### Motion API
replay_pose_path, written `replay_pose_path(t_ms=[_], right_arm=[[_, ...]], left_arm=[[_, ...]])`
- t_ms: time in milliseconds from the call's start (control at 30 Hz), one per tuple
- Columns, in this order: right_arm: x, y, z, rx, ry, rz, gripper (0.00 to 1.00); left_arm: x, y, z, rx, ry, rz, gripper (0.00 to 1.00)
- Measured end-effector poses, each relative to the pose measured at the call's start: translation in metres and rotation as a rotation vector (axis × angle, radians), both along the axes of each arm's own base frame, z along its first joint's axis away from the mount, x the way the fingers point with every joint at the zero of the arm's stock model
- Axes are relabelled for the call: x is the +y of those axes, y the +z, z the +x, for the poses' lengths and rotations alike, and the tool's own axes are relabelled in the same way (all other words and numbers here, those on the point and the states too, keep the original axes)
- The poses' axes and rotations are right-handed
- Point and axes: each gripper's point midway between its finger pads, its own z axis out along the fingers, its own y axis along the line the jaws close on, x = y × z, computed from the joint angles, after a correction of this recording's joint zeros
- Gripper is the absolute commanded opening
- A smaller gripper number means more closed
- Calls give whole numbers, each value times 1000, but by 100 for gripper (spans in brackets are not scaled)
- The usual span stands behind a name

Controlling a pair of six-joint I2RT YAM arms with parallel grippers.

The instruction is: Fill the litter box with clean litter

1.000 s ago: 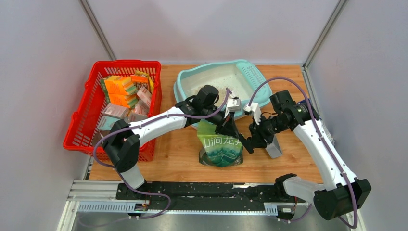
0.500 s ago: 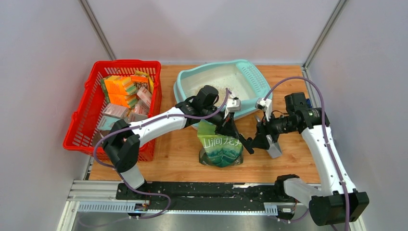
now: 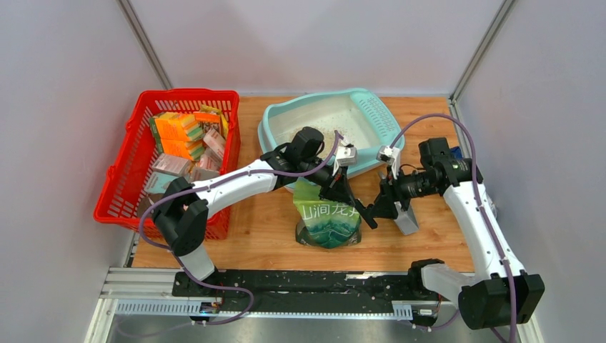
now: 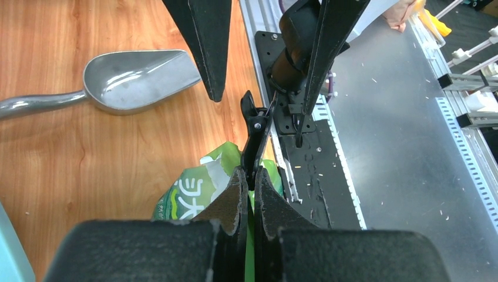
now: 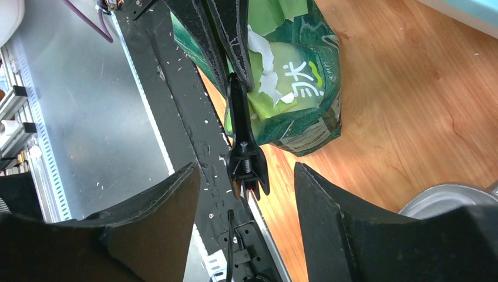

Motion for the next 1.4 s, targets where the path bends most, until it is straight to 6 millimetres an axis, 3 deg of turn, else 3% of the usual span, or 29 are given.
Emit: replay_pose_path(t_ms=[100, 433, 600, 633, 733, 767, 833, 967, 1133, 1400], right_arm=[[0, -3, -1, 7, 3, 2, 62], [0, -8, -2, 16, 6, 0, 40], [1, -9, -2, 16, 9, 7, 38], [1, -10, -2, 17, 10, 9, 32], [2, -11, -3, 19, 16, 17, 11], [3, -11, -3, 15, 22, 23, 7], [4, -10, -3, 10, 31, 34, 0], [5, -8, -6, 18, 36, 43, 0], [2, -4, -7, 8, 50, 29, 0], [-13, 54, 41, -297, 54, -13, 0]], left_arm=[[0, 0, 0, 1, -1, -1, 0], [0, 0, 0, 12, 3, 2, 0], [0, 0, 0, 13, 4, 3, 0], [0, 0, 0, 13, 4, 2, 0], [0, 0, 1, 13, 9, 4, 12], [0, 0, 1, 14, 11, 5, 22], [0, 0, 1, 21, 14, 10, 28], [0, 0, 2, 23, 21, 12, 37], [2, -1, 2, 17, 25, 18, 39], [10, -15, 7, -5, 50, 68, 39]])
